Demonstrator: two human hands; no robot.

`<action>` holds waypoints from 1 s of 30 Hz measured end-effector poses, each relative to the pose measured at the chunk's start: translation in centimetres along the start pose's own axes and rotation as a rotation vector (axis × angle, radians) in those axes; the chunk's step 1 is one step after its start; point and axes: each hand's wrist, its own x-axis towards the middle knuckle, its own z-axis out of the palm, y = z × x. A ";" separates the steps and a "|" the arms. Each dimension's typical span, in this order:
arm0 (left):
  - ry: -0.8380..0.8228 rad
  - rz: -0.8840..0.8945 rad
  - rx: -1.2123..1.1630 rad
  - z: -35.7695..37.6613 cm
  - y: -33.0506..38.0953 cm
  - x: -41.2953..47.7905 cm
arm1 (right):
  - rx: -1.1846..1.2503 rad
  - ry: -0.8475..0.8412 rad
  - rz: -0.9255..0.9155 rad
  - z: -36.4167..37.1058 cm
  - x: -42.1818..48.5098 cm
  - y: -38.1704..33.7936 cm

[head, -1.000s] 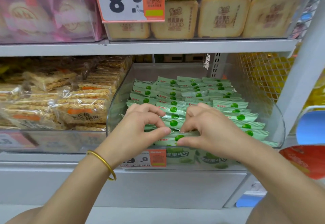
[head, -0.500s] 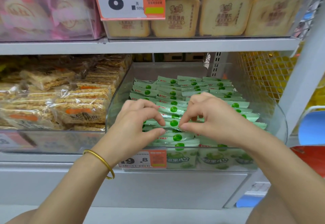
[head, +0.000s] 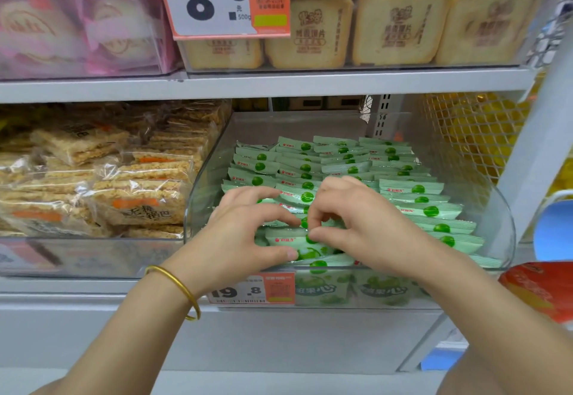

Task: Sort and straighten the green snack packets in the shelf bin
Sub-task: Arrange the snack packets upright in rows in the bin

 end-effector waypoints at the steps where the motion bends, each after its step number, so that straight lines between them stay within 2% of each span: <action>1: 0.011 -0.005 0.001 -0.1 0.0 0.1 | 0.096 0.052 0.002 -0.3 0.0 -0.1; 3: 0.082 -0.022 -0.079 -0.5 0.3 0.2 | 0.259 0.167 0.031 -1.1 0.0 -0.2; 8: 0.224 -0.037 -0.620 -1.2 1.8 0.4 | 0.589 0.356 0.123 -1.4 0.3 0.3; 13: 0.448 -0.054 -0.844 -0.7 2.4 1.1 | 0.758 0.295 0.062 -1.5 -0.2 0.8; 17: 0.551 -0.026 -0.949 -0.9 2.8 1.0 | 0.728 0.241 0.039 -1.3 -0.3 0.6; 21: 0.505 0.048 -0.926 -0.6 2.9 1.0 | 0.899 0.272 0.104 -1.3 -0.1 0.3; 24: 0.356 0.104 -0.823 -0.6 2.3 1.1 | 0.929 0.378 0.149 -1.2 0.2 0.8; 27: 0.234 0.130 -0.710 -0.6 1.9 0.9 | 0.975 0.415 0.173 -1.3 0.3 1.1; 30: 0.218 0.116 -0.714 -0.7 1.8 0.7 | 1.043 0.407 0.194 -1.3 0.3 1.1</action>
